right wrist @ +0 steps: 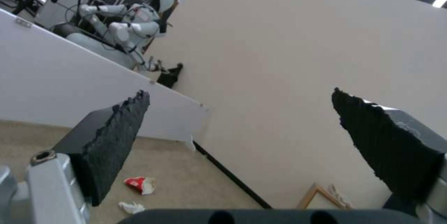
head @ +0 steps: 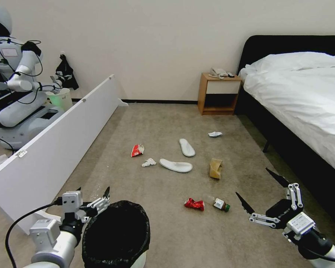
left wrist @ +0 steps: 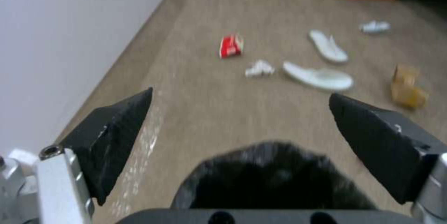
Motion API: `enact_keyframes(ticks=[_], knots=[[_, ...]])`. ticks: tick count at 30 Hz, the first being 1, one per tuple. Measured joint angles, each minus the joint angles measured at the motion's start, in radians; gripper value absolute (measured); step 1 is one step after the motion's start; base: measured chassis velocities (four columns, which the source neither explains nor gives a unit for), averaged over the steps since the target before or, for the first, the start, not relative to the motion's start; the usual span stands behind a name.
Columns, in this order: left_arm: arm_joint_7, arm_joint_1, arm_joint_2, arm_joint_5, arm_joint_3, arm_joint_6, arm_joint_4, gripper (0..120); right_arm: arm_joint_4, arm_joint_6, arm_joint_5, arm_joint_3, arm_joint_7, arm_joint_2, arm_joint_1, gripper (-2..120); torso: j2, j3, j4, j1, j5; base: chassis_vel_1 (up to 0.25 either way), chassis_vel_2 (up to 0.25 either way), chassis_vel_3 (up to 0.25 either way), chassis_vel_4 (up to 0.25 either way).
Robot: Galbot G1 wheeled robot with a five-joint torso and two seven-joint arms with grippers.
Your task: Pick up the trash bin, then pick up the garbage from the floor and place it into the trash bin.
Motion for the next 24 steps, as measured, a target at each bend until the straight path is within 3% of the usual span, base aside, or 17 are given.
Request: enact_keyframes(ticks=[4, 16, 24], knots=[[0.029, 0.004, 0.000, 0.041, -0.004, 0.036, -0.002, 100, -0.001, 0.001, -0.001, -0.001, 0.000, 0.001, 0.001, 100, 0.000, 0.000, 0.0000, 0.000, 0.0000, 0.000, 0.000, 0.000, 0.000], [0.030, 0.000, 0.001, 0.077, -0.021, 0.036, 0.027, 100, -0.002, 0.001, -0.001, -0.003, -0.001, 0.002, 0.006, 100, 0.000, 0.000, 0.0000, 0.000, 0.0000, 0.000, 0.000, 0.000, 0.000], [0.031, -0.009, -0.002, 0.079, -0.019, 0.033, 0.091, 100, -0.004, 0.001, -0.001, -0.003, -0.001, 0.002, 0.006, 100, 0.000, 0.000, 0.0000, 0.000, -0.0001, 0.000, 0.000, 0.000, 0.000]])
